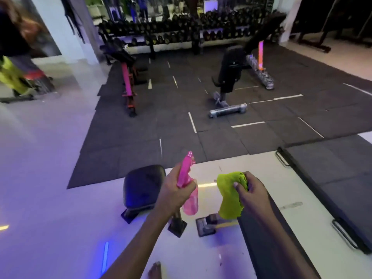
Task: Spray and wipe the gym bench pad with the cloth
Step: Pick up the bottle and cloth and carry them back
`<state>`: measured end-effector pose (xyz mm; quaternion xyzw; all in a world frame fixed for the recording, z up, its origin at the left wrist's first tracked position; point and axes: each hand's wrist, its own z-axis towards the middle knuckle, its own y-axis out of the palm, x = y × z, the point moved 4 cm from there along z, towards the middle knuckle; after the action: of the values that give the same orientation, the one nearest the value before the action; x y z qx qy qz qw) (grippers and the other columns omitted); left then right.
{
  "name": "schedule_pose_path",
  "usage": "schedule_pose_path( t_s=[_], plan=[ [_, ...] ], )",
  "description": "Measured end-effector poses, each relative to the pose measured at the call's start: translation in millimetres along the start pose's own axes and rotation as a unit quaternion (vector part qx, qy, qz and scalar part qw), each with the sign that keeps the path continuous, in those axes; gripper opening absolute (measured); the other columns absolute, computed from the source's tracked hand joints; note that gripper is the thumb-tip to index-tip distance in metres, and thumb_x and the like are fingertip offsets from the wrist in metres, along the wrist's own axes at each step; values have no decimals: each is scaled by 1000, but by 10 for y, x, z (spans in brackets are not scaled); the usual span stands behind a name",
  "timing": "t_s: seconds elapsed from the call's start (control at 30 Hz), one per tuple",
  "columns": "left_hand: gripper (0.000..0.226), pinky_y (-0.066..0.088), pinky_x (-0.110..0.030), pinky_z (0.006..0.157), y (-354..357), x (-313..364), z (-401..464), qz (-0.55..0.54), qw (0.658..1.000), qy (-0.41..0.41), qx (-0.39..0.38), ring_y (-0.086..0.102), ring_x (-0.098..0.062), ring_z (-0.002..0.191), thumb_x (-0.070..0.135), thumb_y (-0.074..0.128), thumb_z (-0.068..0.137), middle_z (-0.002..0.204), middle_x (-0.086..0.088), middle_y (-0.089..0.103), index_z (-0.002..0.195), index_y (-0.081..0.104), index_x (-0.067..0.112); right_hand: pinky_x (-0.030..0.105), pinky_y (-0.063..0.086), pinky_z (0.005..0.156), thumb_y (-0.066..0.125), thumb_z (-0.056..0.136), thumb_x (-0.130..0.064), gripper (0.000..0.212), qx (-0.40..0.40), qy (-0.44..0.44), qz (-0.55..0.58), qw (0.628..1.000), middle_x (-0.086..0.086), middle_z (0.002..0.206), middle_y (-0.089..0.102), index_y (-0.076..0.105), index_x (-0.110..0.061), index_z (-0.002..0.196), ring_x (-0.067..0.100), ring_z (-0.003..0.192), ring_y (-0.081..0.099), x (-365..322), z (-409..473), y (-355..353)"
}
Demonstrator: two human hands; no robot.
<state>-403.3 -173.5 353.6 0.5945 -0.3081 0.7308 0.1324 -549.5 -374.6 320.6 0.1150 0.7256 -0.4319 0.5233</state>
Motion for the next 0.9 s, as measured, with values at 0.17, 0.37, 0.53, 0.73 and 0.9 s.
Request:
schedule_pose_path(
  t_s=[0.17, 0.37, 0.53, 0.73, 0.9],
  plan=[
    [67, 57, -23, 92, -1184, -503, 325, -20, 996, -46, 72, 70, -3, 113, -1, 72, 90, 131, 18, 71, 140, 58, 42, 39, 45, 69, 66, 99, -7, 5, -56, -42, -22, 997, 9, 81, 65, 62, -8, 96, 29, 78, 57, -671, 471, 1193],
    [71, 56, -31, 100, -2384, -1103, 860, 1, 990, -76, 120, 69, -15, 116, 17, 69, 80, 135, 13, 70, 149, 54, 26, 37, 40, 69, 65, 100, -9, 5, -105, -56, -74, 990, 8, 87, 67, 60, -9, 99, 33, 83, 60, -1242, 1041, 2717],
    [64, 60, -45, 96, -2965, -1772, 1307, 28, 985, -119, 124, 71, -23, 109, 21, 68, 80, 123, 11, 68, 133, 50, 52, 43, 40, 69, 63, 102, -15, 13, -149, -47, -144, 977, 21, 95, 72, 58, -3, 106, 45, 90, 65, -1324, 1556, 3777],
    [62, 59, -49, 94, -3186, -2860, 1835, 54, 977, -170, 117, 69, -32, 108, 23, 67, 85, 111, 9, 63, 145, 54, 31, 46, 41, 69, 58, 105, -18, 20, -189, -74, -258, 945, 27, 98, 71, 55, -3, 119, 51, 95, 65, -963, 2261, 4785],
    [60, 59, -49, 93, -3071, -3795, 2242, 59, 970, -207, 110, 70, -33, 106, 12, 71, 94, 113, -4, 72, 149, 51, 27, 47, 46, 73, 50, 108, -22, 29, -223, -127, -362, 896, 29, 100, 71, 52, -7, 132, 51, 97, 66, -511, 2852, 5406]
  ],
)
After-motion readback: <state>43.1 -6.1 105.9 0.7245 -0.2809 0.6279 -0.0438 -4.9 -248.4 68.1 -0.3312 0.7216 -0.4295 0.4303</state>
